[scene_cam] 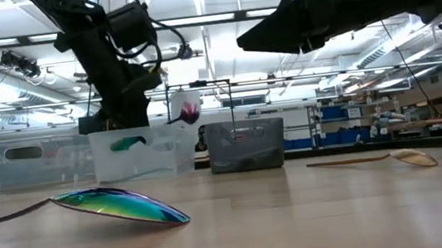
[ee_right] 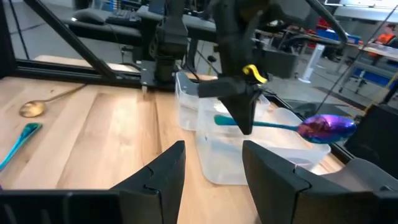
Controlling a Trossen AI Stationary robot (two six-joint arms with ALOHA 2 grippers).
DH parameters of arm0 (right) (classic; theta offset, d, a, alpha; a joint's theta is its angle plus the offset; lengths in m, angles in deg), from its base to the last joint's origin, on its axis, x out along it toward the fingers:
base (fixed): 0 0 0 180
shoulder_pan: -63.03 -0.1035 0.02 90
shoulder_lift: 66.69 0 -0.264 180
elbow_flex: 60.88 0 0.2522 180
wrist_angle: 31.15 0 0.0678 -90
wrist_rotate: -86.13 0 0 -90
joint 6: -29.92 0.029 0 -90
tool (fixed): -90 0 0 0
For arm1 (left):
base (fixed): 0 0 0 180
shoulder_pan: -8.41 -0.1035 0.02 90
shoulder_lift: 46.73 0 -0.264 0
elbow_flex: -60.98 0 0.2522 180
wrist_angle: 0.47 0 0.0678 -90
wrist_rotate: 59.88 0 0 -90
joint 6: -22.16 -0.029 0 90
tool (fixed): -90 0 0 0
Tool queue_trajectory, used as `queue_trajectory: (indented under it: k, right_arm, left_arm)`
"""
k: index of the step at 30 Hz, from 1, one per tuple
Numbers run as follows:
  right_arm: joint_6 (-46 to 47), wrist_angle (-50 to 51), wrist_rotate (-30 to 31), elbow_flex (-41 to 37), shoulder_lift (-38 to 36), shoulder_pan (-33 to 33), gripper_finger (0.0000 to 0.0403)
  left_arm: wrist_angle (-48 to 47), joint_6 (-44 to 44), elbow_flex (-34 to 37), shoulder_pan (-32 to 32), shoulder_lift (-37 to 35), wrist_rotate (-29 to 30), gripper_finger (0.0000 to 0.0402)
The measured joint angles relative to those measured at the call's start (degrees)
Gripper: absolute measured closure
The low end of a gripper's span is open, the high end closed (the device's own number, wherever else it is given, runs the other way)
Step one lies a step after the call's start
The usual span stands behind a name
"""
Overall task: Sort silverware by color (type)
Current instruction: Put the blue spoon into the right transparent bin
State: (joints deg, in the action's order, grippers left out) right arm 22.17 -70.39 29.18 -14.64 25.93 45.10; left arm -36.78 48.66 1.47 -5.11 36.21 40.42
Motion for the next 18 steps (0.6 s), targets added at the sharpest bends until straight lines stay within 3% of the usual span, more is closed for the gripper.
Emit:
queue_trajectory:
  k: [6, 11, 18]
  right_arm:
    - [0.20, 0.47, 1.03, 0.03, 0.00, -0.11, 0.0232]
    - [0.55, 0.42, 1.02, 0.03, 0.00, -0.30, 0.0232]
    - [0.50, -0.62, 1.00, 0.05, 0.00, -0.38, 0.0232]
  left_arm:
    - [-0.53, -0.19, -0.04, 2.89, -1.91, 1.72, 0.0388]
    - [-7.65, 3.14, -0.03, 4.05, -3.23, 2.43, 0.0388]
    - [-9.58, 4.76, 0.19, 2.47, -2.67, 2.99, 0.0388]
